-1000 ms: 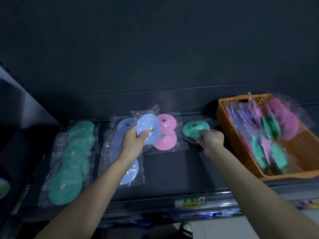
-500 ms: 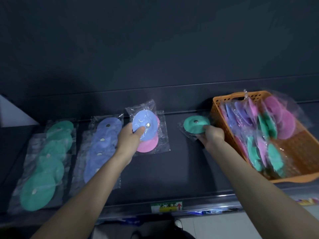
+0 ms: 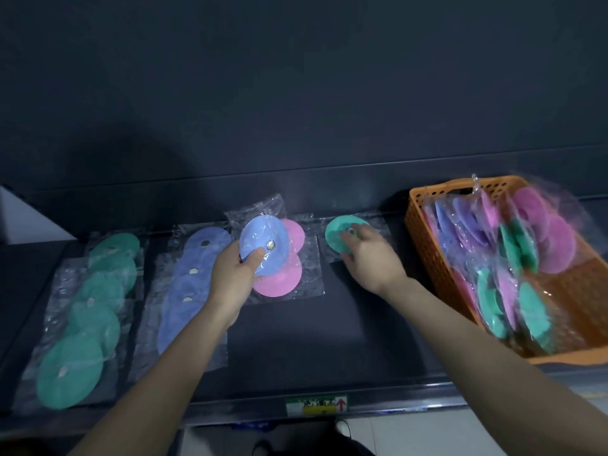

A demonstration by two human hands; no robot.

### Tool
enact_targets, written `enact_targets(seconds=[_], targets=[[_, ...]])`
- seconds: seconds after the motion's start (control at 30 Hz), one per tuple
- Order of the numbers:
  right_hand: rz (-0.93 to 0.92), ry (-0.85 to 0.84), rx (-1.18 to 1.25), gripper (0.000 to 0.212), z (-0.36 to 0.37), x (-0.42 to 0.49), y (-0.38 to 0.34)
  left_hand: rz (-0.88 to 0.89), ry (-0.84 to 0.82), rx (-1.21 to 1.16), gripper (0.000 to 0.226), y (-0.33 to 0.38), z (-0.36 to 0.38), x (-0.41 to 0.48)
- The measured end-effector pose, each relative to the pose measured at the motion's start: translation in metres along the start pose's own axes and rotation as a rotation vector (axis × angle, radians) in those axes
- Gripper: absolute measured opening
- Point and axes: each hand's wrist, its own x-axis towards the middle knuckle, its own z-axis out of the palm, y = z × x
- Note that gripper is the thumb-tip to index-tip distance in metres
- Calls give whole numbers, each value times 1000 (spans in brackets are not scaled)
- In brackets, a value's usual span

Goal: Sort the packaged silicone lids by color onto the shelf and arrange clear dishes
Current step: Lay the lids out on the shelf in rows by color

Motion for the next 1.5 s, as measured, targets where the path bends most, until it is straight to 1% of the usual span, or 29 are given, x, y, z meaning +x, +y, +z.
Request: enact_targets(seconds=[0.03, 0.07, 0.13, 0.23, 0.33, 0.37, 0.43, 0.5, 0.6, 0.63, 0.67, 0.7, 0.73, 0.77, 0.83, 0.87, 0.93, 1.0, 1.07, 1.23, 1.3, 1.37, 1.4, 1.5], targets=[[-8, -46, 27, 47, 6, 3, 1, -4, -1, -3, 12, -1, -1, 0], [-4, -59, 46, 49, 9, 4, 3, -12, -4, -11, 11, -2, -2, 1], [7, -36, 59, 51, 13, 7, 5, -32, -14, -39, 10, -3, -3, 1], [48, -57, 38, 53, 9, 9, 1, -64, -37, -95, 23, -2, -6, -1], [57, -59, -3, 50, -1, 6, -17, -77, -63, -144, 27, -1, -12, -3], [41, -28, 52, 48, -6, 3, -27, -74, -79, -147, 27, -2, -15, -3], [2, 59, 273, 44, -19, -1, -51, -57, -137, -140, 29, 0, -21, -5], [10, 123, 511, 43, -33, -3, -74, -39, -179, -124, 24, 4, -28, -8], [119, 93, 897, 52, -51, -7, -107, -8, -237, -105, 16, 5, -46, -12], [127, 86, 995, 55, -54, -8, -115, 10, -280, -95, 14, 5, -54, -13], [126, 76, 1029, 55, -56, -9, -123, 25, -330, -80, 13, 5, -62, -15], [119, 57, 1028, 52, -57, -10, -129, 31, -370, -51, 15, 5, -71, -16], [113, 21, 1013, 45, -57, -11, -135, 37, -405, -19, 18, 5, -79, -18], [98, -28, 1008, 34, -56, -14, -140, 44, -433, 7, 22, 4, -88, -20], [63, -156, 1036, 24, -52, -20, -151, 45, -473, 15, 27, 5, -103, -25], [62, -217, 1047, 21, -49, -23, -157, 40, -476, 10, 29, 4, -111, -26], [80, -270, 1056, 8, -42, -32, -171, 18, -444, 19, 30, 2, -125, -29], [115, -239, 1067, 20, -29, -40, -184, 12, -372, 49, 28, -4, -140, -31], [164, -214, 1081, 25, -13, -48, -196, 13, -291, 82, 28, -13, -153, -32], [274, -212, 1023, 22, 28, -68, -218, -6, -115, 91, 33, -43, -174, -39], [279, -180, 910, 17, 39, -72, -221, -12, -76, 129, 34, -53, -177, -42], [269, -171, 781, 16, 45, -76, -223, 12, -55, 231, 39, -60, -180, -45], [270, -170, 744, 17, 46, -78, -223, 38, -64, 292, 45, -63, -181, -47], [277, -158, 688, 20, 48, -81, -225, 84, -153, 407, 60, -66, -180, -54]])
